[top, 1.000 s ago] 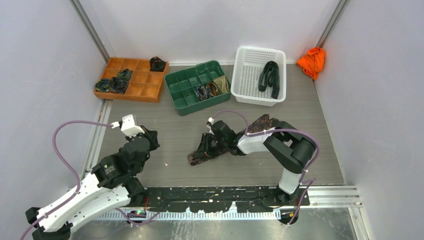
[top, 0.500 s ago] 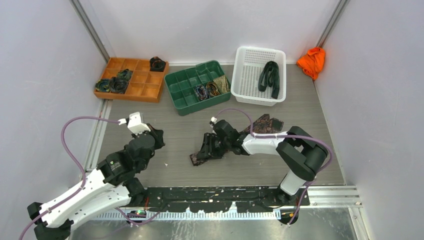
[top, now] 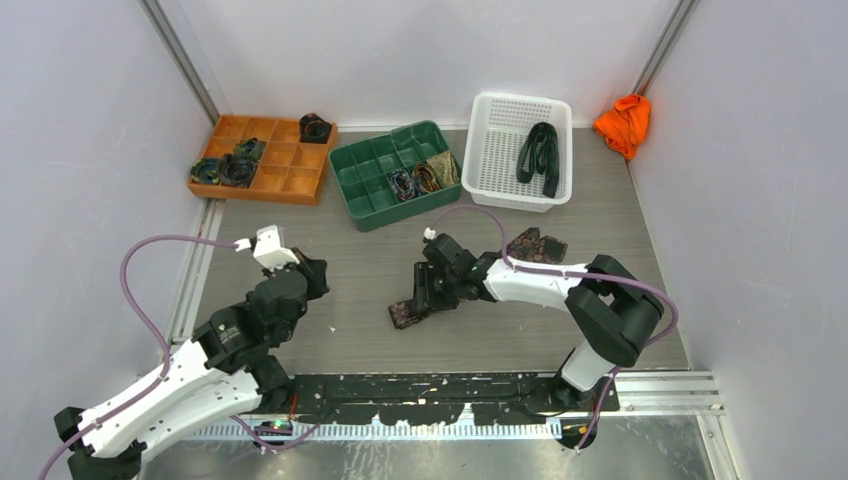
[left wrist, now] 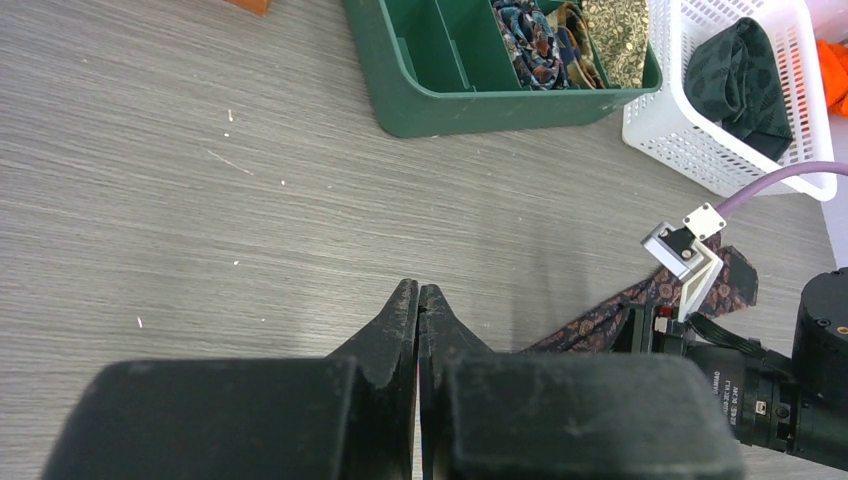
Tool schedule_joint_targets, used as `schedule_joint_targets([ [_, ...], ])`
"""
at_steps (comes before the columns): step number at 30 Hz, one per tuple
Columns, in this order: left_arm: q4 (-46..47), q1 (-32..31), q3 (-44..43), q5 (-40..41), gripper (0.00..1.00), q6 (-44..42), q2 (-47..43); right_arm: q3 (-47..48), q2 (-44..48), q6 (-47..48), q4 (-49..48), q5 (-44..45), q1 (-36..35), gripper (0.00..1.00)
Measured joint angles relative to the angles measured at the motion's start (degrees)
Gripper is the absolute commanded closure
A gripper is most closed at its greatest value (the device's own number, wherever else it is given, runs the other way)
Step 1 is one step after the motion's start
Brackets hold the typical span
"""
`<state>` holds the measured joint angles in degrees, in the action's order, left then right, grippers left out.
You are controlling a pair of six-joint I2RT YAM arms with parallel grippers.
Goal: Roll the ties
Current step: Roll the tie at the center of the board.
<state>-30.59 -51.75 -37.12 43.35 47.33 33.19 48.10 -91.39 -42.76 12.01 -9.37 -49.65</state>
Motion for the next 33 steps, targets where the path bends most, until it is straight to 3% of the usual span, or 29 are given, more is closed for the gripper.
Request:
schedule_joint_targets([
  [8, -4.8, 0.0, 0.4, 2.3, 1.0, 3.3, -5.0, 5.7, 1.1, 2.8, 8.7, 9.1, -2.8, 0.52],
  [15, -18.3, 0.0, 0.4, 9.2, 1.0, 12.1, -15.3, 18.8, 2.6, 3.4, 21.1, 25.1, -15.8, 0.51],
  [20, -23.4, 0.0, 0.4, 12.0, 1.0, 14.1, -20.6, 29.9, -7.8, 2.6, 28.8, 34.0, -22.8, 0.44],
  [26, -26.3, 0.0, 0.3, 12.7, 1.0, 14.2, -21.2, 37.5, -22.5, 1.9, 37.6, 41.0, -25.0, 0.4],
  [33, -27.0, 0.0, 0.3, 13.0, 1.0, 13.9, -23.3, 39.2, -24.9, 2.0, 41.2, 44.2, -25.0, 0.4],
])
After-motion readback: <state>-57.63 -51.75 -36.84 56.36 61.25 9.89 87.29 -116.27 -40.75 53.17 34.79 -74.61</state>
